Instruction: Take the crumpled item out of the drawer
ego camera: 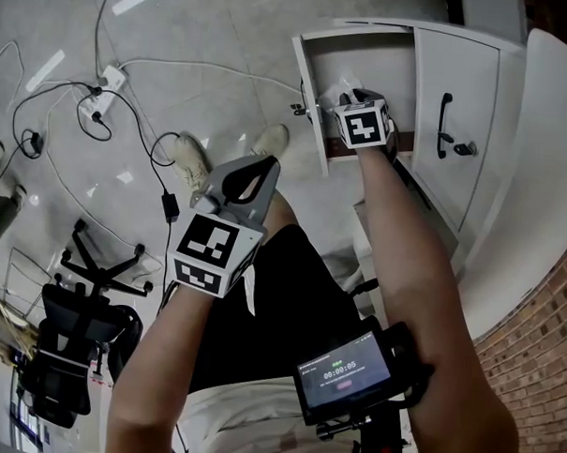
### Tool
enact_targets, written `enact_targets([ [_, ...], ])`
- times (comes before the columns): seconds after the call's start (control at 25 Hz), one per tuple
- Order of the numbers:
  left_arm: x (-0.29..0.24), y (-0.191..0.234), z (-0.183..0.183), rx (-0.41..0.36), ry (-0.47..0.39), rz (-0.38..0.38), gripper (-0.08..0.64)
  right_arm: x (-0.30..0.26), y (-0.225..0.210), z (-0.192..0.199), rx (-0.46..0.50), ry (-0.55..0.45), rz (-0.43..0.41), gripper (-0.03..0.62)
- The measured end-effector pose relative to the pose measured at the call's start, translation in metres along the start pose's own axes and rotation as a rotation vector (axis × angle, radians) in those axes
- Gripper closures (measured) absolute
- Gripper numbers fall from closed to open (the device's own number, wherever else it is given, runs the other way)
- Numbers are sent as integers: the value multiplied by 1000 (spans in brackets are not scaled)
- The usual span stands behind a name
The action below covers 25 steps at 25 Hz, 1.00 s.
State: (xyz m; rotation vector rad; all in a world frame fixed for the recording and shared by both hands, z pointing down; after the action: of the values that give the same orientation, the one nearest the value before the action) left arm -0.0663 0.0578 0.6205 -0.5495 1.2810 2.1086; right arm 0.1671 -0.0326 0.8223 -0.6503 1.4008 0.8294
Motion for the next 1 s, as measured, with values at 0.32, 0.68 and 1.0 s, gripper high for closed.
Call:
enact_targets([
  [0.32, 4, -1, 5, -2, 2, -11, 560, 0, 5, -5, 20, -3, 2, 571],
  [0.68, 6, -5, 3, -25, 6, -11, 560, 9, 3, -2, 29, -5, -5, 577],
  [1.0, 16, -8, -1, -61, 19, -9, 560, 28, 1, -2, -14, -44, 18, 580],
])
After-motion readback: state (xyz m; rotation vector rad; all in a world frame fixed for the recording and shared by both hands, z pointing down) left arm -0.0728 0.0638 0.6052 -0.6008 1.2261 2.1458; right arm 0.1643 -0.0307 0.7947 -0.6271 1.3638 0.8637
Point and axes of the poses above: the fingertips, and each gripper's own axes: x backward along the fingers, y to its left, z out of its underside, the point moved 9 cm from there along x, backward along the fingers, and after that the axes turned 5 degrees about z, right-handed, at the moved point
